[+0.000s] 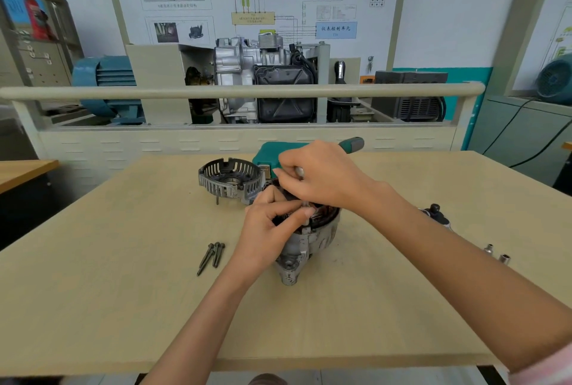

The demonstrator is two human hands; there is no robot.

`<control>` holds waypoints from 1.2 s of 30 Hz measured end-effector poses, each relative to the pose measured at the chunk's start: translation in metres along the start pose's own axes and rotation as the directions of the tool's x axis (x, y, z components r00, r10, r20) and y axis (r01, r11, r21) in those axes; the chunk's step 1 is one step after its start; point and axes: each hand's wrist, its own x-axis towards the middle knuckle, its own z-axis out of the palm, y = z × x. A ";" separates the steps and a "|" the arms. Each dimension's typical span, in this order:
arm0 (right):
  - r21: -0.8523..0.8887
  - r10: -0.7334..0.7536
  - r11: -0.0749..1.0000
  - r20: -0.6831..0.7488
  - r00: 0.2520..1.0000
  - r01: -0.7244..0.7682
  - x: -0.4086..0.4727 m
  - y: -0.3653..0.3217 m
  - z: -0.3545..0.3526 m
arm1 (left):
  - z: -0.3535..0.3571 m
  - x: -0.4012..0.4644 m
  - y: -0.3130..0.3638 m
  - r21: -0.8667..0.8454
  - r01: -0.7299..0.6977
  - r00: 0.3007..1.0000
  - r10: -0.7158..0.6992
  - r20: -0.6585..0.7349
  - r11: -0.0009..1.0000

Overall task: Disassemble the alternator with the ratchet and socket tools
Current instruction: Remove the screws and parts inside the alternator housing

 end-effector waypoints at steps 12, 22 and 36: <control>-0.360 0.284 0.876 -0.154 0.946 -0.322 -0.001 -0.025 0.009 | 0.005 0.000 -0.001 0.000 0.015 0.999 -0.015 -0.043 1.000; -0.067 -0.023 0.998 -0.048 0.999 0.020 -0.004 -0.005 -0.004 | 0.002 0.001 0.000 -0.008 0.007 1.000 -0.007 -0.007 1.000; -0.353 0.221 0.901 -0.132 0.966 -0.254 0.005 -0.024 0.010 | 0.002 0.000 0.002 0.017 0.052 0.999 -0.052 -0.008 0.999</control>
